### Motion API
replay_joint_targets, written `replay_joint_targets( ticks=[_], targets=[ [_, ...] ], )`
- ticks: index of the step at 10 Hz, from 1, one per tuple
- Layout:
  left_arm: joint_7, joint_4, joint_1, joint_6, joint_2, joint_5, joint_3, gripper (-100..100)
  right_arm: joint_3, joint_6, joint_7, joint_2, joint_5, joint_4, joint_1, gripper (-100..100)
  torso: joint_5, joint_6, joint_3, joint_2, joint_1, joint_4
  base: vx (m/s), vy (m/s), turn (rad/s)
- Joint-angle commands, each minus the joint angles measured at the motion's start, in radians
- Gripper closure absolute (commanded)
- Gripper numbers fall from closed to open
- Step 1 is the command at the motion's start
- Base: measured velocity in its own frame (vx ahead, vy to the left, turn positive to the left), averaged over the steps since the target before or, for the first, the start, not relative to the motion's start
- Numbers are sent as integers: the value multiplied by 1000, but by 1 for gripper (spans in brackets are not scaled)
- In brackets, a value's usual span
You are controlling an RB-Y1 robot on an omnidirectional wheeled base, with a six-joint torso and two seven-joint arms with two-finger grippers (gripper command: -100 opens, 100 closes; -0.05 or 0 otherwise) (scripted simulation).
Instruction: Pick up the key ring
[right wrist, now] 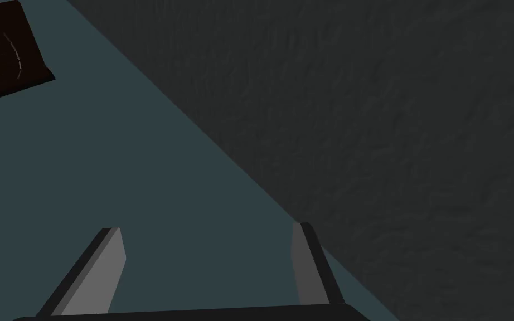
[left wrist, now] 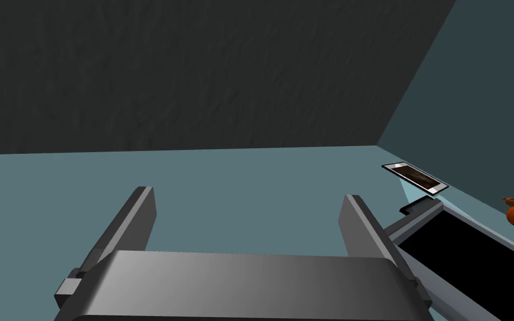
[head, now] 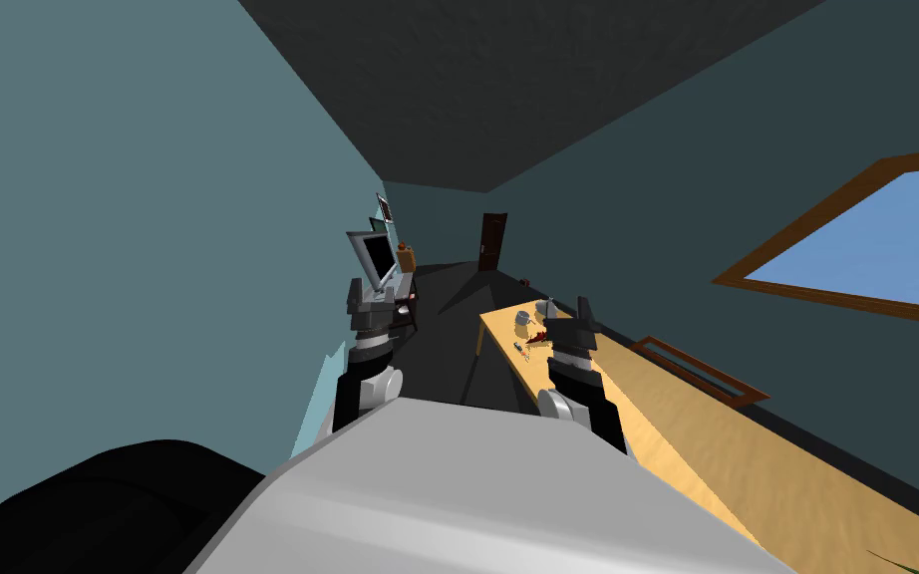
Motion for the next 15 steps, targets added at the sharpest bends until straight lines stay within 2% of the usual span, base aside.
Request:
replay_joint_targets(
  ticks=[1,4,5,8,10,11,14,15],
  targets=[
    [0,0,0,0,0,0,0,0,-2,10,-9,-50,-5,8,-2,-100,0,0,0,0,0,0,5,-2,16],
    [0,0,0,0,0,0,0,0,-8,53,-45,-140,-26,40,-10,-100,0,0,-1,-1,-1,0,15,-6,32],
    [0,0,0,0,0,0,0,0,-8,53,-45,-144,-26,40,-10,-100,0,0,-1,-1,-1,0,15,-7,11],
    [0,0,0,0,0,0,0,0,-18,121,-104,-205,-62,89,-22,-100,0,0,-1,-2,-1,0,22,-8,41],
    [0,0,0,0,0,0,0,0,-27,179,-154,-231,-91,128,-31,-100,0,0,-1,-2,-1,-1,40,-16,65],
    [0,0,0,0,0,0,0,0,-27,179,-154,-231,-91,128,-31,-100,0,0,-2,-3,-1,-1,28,-11,19],
    [0,0,0,0,0,0,0,0,-42,274,-236,-256,-142,194,-48,-100,0,0,-1,-2,-1,-1,29,-13,61],
    [0,0,0,0,0,0,0,0,-42,277,-241,-256,-142,194,-48,-100,0,0,-2,-3,-1,-1,32,-16,27]
  ],
)
